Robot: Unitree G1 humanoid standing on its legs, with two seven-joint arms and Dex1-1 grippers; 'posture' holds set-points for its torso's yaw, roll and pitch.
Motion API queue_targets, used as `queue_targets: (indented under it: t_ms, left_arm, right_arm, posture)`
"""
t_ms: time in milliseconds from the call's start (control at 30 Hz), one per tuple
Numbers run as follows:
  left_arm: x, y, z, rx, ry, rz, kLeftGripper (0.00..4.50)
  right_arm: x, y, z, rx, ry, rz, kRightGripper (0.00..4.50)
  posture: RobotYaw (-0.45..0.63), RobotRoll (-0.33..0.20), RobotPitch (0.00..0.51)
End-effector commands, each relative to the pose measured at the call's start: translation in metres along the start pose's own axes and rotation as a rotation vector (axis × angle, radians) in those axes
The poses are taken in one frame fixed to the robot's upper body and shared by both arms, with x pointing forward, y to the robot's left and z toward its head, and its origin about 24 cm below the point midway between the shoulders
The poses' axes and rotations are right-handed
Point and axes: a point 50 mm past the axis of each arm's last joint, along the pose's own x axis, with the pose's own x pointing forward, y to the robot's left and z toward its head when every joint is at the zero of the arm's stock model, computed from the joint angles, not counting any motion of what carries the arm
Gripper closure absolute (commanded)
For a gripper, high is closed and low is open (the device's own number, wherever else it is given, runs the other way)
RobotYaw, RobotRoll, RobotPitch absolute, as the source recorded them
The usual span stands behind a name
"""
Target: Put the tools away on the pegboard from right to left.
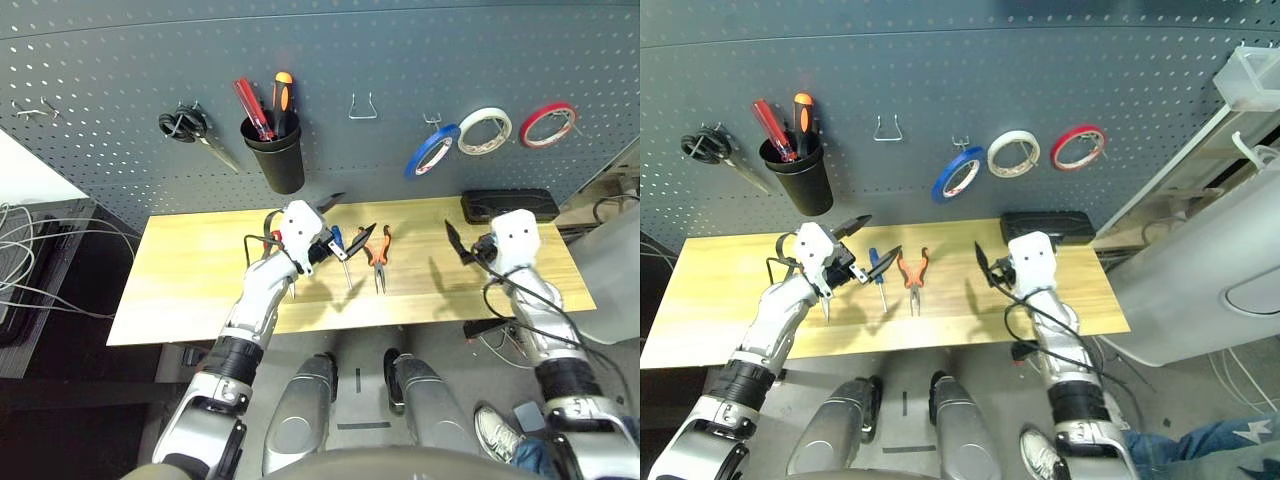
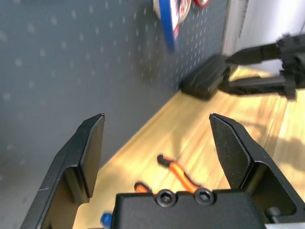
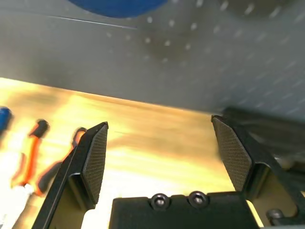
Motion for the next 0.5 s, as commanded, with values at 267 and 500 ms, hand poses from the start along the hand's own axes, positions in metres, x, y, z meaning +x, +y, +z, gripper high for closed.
queue_targets:
  t_ms: [267, 500]
  left_arm:
    - [-0.009, -0.012, -0.028, -0.034, 0.262, -0.017, 0.0]
    - [-0.014, -0.015, -0.028, -0.025, 0.279, 0.015, 0.0]
  right_arm:
    - [0.025, 0.018, -0.016, 0.252, 0.247, -0.004, 0.03]
    - [0.035, 0.035, -0.021, 0.301, 0.361, 0.005, 0.03]
  posture:
    - [0.11, 0.0, 0.243]
    - [0.16, 0.0, 0.282]
